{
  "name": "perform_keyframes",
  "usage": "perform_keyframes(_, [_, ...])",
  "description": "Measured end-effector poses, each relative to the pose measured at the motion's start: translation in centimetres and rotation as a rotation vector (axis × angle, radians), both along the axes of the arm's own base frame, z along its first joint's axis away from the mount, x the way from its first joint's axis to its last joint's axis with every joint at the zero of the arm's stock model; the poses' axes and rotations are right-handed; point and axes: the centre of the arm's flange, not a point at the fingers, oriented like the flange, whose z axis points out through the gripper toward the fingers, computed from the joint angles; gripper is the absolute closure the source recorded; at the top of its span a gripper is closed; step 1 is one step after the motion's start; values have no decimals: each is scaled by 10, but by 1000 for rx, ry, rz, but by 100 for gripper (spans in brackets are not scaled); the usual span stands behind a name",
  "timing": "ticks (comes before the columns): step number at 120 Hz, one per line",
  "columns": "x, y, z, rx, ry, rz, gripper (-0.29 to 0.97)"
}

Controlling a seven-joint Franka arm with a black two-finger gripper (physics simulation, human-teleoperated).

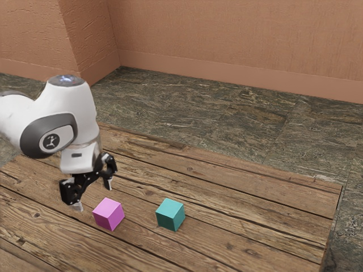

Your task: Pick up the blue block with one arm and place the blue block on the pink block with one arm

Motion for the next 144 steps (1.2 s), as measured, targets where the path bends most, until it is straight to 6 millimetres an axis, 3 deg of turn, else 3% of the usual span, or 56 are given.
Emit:
perform_keyframes(15, [24, -21, -17, 50, -33, -342, 0])
perform_keyframes(29, [71, -35, -31, 46, -38, -648, 0])
perform_keyframes(42, [100, -58, -53, 29, -19, -906, 0])
perform_keyframes(57, [114, -79, -75, 6, 7, -1150, 0])
perform_keyframes(78, [114, -100, -81, -1, -7, -1435, 0])
perform_keyframes(103, [112, -120, -78, -85, -93, -1565, 0])
perform_keyframes(125, [114, -128, -81, -39, -153, -1627, 0])
perform_keyframes(135, [121, -119, -86, -24, -162, -1614, 0])
perform_keyframes(144, [130, -89, -89, -11, -166, -1560, 0])
